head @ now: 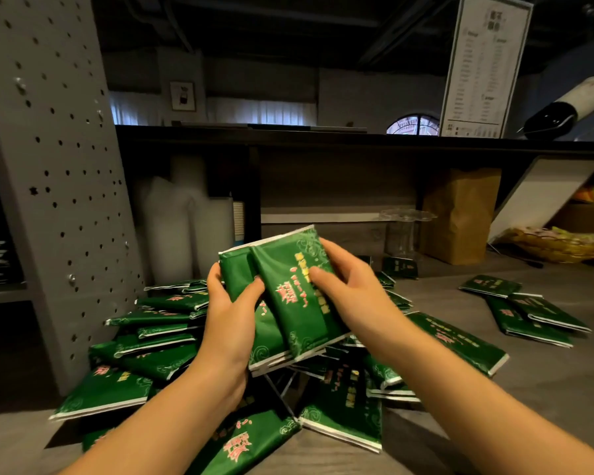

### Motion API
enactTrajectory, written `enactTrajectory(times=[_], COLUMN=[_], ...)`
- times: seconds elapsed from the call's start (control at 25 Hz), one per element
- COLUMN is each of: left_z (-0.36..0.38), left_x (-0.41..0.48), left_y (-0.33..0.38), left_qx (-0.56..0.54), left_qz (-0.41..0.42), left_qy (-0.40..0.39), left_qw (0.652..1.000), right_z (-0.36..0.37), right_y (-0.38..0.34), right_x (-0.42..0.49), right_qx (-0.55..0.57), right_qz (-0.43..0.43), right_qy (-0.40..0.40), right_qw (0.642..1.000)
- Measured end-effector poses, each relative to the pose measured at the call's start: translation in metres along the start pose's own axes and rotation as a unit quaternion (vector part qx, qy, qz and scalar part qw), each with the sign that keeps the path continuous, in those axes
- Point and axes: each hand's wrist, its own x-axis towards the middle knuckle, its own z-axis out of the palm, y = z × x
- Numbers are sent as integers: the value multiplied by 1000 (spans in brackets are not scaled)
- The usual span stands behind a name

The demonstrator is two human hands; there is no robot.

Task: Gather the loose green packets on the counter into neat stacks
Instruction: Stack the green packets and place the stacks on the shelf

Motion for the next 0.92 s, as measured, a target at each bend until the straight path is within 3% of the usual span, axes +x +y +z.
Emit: enactTrajectory(times=[0.2,0.52,0.6,0.72,0.8,0.92], left_z=[1,4,3,1,1,1], left_x=[-6,-9,-8,-7,-8,-6], left_y=[-2,0,1,1,1,0], left_qx=[26,104,102,101,103,101], left_qz=[21,80,75,69,67,68], left_qy=[-10,-6,-10,-17,-22,-22], left_qw=[999,991,992,992,992,992], right_z=[32,10,-24,-69,-81,-78], right_y=[16,10,8,6,10,15], right_x=[-9,3,13,21,22,23], right_qx=[-124,-178,-358,-556,-581,-585], right_qz=[-51,-58,-45,93,150,170], right_qy=[75,42,62,47,17,-35], right_qw=[988,981,931,825,800,792])
